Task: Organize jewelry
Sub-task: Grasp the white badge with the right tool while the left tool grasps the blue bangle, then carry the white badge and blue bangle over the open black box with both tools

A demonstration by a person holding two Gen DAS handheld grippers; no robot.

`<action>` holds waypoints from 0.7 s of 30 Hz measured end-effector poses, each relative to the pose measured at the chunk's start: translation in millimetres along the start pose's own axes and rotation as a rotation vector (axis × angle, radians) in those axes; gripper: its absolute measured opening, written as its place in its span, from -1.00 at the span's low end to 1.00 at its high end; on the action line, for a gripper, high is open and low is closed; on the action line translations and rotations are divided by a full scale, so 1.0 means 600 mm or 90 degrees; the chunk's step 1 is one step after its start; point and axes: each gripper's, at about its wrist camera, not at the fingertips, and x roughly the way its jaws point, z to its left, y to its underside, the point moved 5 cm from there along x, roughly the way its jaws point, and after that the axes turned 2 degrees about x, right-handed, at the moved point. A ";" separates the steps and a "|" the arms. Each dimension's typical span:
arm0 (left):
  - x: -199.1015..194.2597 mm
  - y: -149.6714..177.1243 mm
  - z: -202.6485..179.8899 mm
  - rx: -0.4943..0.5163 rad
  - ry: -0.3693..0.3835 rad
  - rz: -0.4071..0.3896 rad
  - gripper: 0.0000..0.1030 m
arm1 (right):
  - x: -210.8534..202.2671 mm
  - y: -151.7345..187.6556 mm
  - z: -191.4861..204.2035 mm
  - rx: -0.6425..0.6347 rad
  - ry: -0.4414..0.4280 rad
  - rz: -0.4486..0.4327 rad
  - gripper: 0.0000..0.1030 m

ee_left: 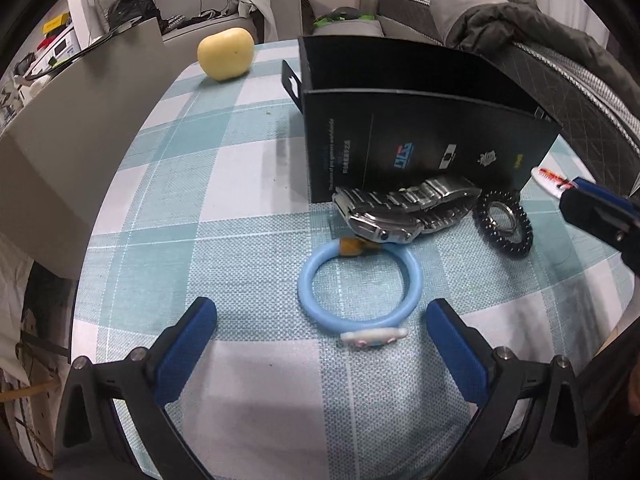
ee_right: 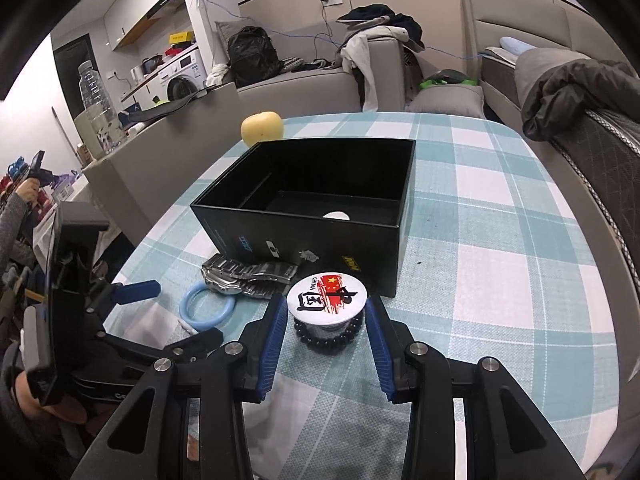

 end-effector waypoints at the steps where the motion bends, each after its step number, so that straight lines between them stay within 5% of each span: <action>1: 0.001 -0.002 0.001 0.001 -0.001 0.000 0.95 | -0.001 0.000 -0.002 0.002 0.000 -0.001 -0.25; 3: -0.001 -0.005 -0.002 0.001 0.013 -0.003 0.82 | -0.002 -0.001 -0.006 0.006 -0.001 -0.003 -0.25; 7: -0.011 -0.008 -0.019 0.027 0.043 -0.013 0.08 | -0.006 -0.001 -0.012 0.011 -0.004 -0.007 -0.25; 21: -0.055 0.014 -0.012 0.042 0.050 -0.048 0.07 | -0.022 0.001 0.011 -0.012 -0.011 -0.025 -0.25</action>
